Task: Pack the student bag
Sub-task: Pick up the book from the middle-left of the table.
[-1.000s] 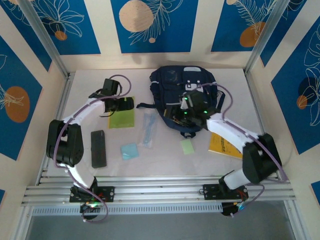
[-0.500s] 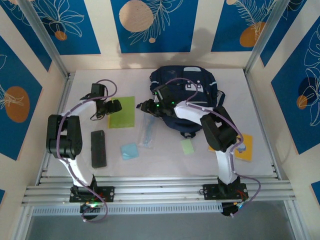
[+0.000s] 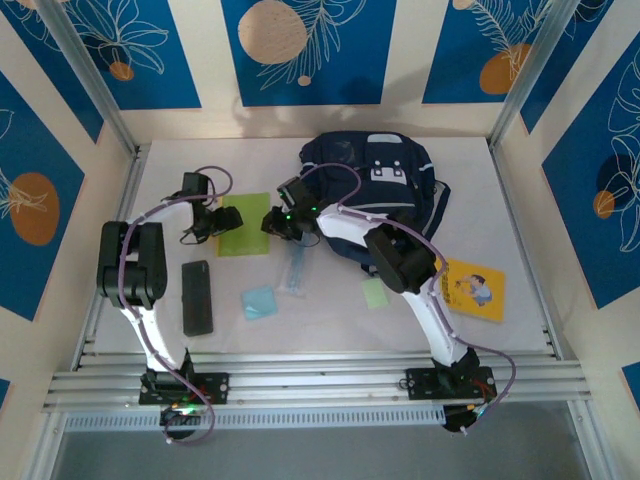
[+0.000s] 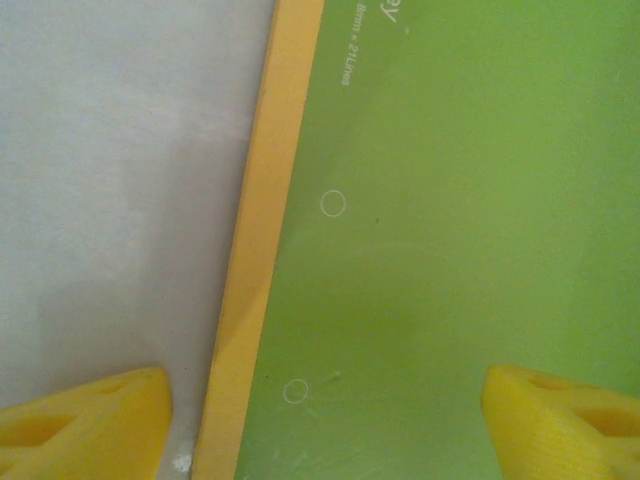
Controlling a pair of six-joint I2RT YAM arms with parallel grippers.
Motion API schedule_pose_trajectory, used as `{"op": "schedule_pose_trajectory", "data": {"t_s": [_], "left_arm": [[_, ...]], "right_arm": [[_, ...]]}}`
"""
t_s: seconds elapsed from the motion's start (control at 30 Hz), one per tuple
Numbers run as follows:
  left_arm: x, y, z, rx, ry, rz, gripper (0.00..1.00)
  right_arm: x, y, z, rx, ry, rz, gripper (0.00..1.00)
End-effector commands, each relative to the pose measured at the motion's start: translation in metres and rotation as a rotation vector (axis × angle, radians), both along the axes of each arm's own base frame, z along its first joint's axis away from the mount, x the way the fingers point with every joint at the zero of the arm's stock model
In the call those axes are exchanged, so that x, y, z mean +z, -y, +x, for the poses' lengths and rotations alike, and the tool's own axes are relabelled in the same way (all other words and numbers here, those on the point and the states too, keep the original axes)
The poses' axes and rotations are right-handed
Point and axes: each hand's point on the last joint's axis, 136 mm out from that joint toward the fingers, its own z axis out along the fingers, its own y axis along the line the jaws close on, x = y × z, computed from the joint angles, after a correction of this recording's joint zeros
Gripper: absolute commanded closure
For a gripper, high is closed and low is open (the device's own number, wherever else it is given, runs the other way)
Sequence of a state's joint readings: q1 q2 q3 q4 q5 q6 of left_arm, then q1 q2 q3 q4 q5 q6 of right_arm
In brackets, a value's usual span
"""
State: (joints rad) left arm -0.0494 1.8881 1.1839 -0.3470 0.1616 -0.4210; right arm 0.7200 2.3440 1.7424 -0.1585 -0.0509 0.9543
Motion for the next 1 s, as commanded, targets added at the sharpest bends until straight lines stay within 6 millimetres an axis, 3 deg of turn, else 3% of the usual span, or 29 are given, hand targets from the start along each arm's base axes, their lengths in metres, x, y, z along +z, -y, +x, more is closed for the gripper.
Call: {"op": "schedule_pose_trajectory", "data": {"t_s": [0.0, 0.37, 0.77, 0.97], "left_arm": [[-0.017, 0.025, -0.016, -0.039, -0.058, -0.149, 0.22], [0.013, 0.079, -0.022, -0.126, 0.012, -0.396, 0.3], [0.066, 0.097, -0.029, -0.168, 0.097, -0.443, 0.37], [0.07, 0.096, -0.03, -0.167, 0.117, -0.427, 0.4]], "right_arm": [[-0.02, 0.007, -0.004, -0.032, -0.056, -0.068, 0.73], [-0.034, 0.008, -0.008, -0.028, -0.091, -0.073, 0.87], [-0.041, 0.016, -0.009, -0.039, -0.11, -0.106, 0.88], [-0.041, 0.015, -0.011, -0.035, -0.117, -0.103, 0.88]]}}
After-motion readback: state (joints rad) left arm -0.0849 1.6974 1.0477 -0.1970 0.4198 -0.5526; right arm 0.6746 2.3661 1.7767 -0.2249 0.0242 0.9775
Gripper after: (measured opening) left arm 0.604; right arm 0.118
